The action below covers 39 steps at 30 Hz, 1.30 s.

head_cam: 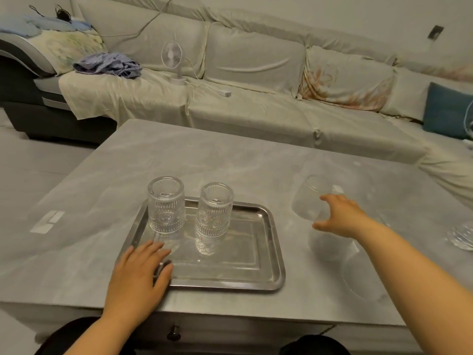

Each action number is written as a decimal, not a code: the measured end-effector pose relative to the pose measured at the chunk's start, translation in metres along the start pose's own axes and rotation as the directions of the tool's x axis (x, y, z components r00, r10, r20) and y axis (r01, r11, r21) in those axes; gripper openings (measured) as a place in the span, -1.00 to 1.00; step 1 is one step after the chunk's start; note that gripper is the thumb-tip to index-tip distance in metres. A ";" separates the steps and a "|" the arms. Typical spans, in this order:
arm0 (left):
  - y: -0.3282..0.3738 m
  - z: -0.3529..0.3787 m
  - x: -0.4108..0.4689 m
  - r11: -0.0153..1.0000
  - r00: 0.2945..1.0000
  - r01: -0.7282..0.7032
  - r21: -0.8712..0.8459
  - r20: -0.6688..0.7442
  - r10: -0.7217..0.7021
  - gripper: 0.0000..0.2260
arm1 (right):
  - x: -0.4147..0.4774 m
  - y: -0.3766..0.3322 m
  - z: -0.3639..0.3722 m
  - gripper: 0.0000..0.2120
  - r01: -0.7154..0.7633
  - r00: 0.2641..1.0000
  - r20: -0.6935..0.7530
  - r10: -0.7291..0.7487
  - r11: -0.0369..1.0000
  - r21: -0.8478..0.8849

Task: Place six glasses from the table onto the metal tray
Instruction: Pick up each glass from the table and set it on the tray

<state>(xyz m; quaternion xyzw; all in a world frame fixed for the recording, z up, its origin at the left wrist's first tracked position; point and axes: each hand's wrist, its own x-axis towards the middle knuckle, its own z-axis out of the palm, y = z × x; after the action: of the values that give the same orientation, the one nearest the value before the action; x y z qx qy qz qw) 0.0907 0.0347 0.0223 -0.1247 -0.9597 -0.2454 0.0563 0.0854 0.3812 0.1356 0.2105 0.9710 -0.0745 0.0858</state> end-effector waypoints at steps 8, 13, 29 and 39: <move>0.017 -0.001 0.000 0.994 0.998 -0.011 0.107 0.066 0.004 -0.59 | 0.002 0.026 0.013 -0.30 -0.092 0.996 0.032 0.088 0.985 0.148; 0.017 0.000 0.000 0.994 0.998 0.001 0.109 0.069 -0.008 -0.59 | 0.001 0.022 -0.003 -0.34 -0.007 1.000 0.025 0.003 0.990 0.139; 0.016 0.001 0.001 0.994 0.999 0.015 0.108 0.041 -0.019 -0.60 | 0.018 -0.092 0.022 -0.31 0.347 0.932 -0.001 -0.362 0.892 0.290; 0.014 0.002 0.000 0.994 0.999 0.019 0.112 0.031 -0.022 -0.61 | 0.025 -0.102 0.043 -0.30 0.401 0.914 -0.045 -0.403 0.881 0.251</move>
<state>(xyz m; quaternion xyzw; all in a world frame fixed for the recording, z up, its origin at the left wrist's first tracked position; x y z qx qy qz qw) 0.0941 0.0475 0.0273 -0.1154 -0.9740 -0.1897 0.0451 0.0257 0.2913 0.0998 0.0135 0.9753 -0.2156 0.0450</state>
